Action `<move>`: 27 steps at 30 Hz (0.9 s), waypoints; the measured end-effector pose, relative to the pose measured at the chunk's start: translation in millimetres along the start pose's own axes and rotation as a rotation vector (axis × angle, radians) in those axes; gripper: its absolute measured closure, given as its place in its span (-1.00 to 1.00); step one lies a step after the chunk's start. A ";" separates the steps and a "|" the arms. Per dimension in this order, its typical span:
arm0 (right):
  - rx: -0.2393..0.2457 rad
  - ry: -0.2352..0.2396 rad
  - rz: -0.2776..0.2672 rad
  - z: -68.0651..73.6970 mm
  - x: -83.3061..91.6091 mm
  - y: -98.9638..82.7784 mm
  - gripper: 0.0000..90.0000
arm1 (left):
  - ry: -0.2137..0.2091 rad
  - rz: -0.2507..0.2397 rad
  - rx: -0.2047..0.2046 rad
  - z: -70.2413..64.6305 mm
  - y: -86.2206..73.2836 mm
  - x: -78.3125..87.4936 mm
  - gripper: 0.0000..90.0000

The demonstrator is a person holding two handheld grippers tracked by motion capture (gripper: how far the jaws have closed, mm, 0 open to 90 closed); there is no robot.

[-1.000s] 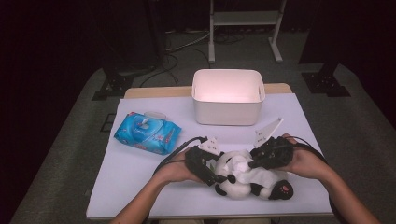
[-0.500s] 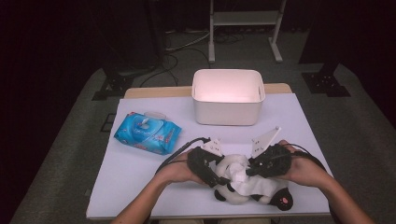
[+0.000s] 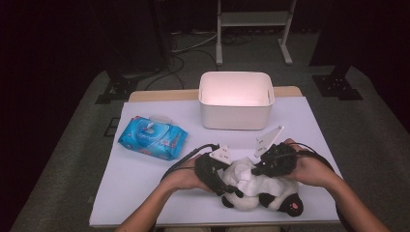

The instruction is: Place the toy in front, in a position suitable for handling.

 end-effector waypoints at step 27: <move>-0.008 0.029 -0.022 -8.8 -5.9 3.5 0.90 | 0.000 0.016 -0.019 -0.2 2.4 -1.2 -0.64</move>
Point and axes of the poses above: each handheld gripper's, and its own axes: x roughly backward along the jaws, y roughly out of its top, z roughly to its left, the point moved 5 cm from there along -x, roughly forward along the jaws, and after that the axes turned 11 degrees about x, right-handed, at the moved point
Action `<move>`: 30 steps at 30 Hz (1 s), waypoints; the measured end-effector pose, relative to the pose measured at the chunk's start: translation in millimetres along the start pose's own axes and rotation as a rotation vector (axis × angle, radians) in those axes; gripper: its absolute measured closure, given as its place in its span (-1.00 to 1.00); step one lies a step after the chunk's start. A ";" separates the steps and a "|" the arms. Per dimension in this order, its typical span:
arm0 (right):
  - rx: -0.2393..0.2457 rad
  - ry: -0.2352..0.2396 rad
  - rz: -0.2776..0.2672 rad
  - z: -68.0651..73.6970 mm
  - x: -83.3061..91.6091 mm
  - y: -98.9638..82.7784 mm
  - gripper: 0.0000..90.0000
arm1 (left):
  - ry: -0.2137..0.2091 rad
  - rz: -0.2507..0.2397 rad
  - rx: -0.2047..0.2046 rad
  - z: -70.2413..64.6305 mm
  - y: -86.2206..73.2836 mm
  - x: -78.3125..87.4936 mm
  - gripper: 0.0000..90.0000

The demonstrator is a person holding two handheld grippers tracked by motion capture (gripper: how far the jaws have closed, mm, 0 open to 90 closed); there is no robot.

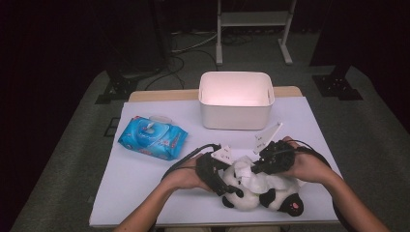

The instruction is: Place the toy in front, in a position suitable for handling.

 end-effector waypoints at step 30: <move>-0.001 0.055 0.014 -20.1 -7.2 10.8 0.90 | -0.018 -0.008 0.005 4.4 -0.4 0.6 -0.64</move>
Point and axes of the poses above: each handheld gripper's, and its own axes: x roughly backward along the jaws, y roughly out of its top, z roughly to its left, the point moved 5 cm from there along -x, roughly forward along the jaws, and after that the axes turned 11 degrees about x, right-handed, at the moved point
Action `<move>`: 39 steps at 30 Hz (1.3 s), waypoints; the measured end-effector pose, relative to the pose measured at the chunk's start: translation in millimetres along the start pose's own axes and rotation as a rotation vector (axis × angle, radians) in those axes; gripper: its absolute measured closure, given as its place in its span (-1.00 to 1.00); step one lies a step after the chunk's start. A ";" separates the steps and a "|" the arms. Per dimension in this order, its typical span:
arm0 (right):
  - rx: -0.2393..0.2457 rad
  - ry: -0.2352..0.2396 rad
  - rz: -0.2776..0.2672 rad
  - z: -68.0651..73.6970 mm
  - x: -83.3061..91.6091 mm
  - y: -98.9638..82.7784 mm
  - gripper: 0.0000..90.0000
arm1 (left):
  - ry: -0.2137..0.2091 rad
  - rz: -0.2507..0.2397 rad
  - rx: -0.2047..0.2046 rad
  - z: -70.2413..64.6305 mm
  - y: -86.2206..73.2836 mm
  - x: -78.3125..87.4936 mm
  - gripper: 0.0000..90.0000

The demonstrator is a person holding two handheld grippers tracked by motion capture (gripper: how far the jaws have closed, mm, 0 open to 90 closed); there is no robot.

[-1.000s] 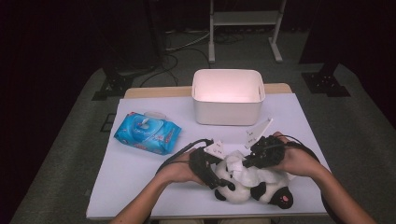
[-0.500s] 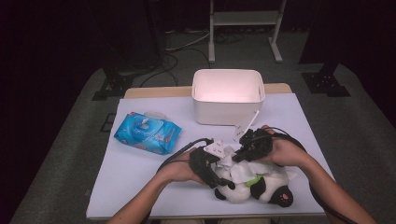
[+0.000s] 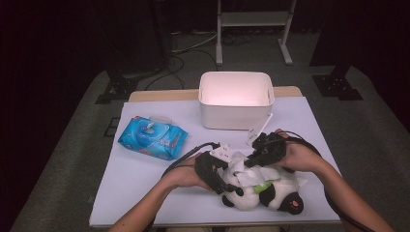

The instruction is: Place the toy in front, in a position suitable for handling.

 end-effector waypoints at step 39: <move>-0.208 -0.108 -0.043 34.2 51.2 -108.3 0.89 | 0.013 0.016 0.031 4.8 -2.0 -0.4 -0.64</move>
Point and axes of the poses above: each handheld gripper's, and its own axes: x roughly backward along the jaws, y roughly out of its top, z roughly to its left, the point moved 5 cm from there along -x, roughly forward along the jaws, and after that the axes turned 11 degrees about x, right-handed, at the moved point
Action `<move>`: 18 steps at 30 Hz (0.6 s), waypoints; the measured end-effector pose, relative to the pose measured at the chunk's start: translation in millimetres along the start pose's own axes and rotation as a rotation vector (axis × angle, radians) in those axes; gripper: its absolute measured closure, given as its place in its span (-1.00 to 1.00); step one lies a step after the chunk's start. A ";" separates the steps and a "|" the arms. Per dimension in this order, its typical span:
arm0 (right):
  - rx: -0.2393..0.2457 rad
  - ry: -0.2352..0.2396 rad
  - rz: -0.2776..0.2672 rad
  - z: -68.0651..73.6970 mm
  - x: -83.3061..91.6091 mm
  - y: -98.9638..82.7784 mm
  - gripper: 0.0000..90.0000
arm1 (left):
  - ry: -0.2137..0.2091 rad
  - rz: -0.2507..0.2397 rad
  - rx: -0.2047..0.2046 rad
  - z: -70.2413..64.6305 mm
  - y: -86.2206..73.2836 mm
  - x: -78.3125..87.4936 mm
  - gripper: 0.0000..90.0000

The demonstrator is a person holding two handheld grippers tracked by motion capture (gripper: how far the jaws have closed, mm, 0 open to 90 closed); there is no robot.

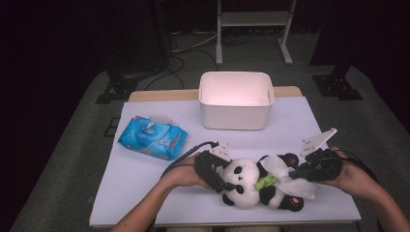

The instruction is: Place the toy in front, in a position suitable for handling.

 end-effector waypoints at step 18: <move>0.072 0.004 0.008 -0.5 -10.1 33.3 0.89 | -0.002 -0.009 0.010 0.5 -0.5 -0.6 -0.64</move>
Point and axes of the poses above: each handheld gripper's, and its own axes: x roughly backward along the jaws, y roughly out of its top, z roughly to its left, the point moved 5 cm from there along -x, roughly forward along the jaws, and after that the axes turned 11 degrees about x, right-handed, at the moved point
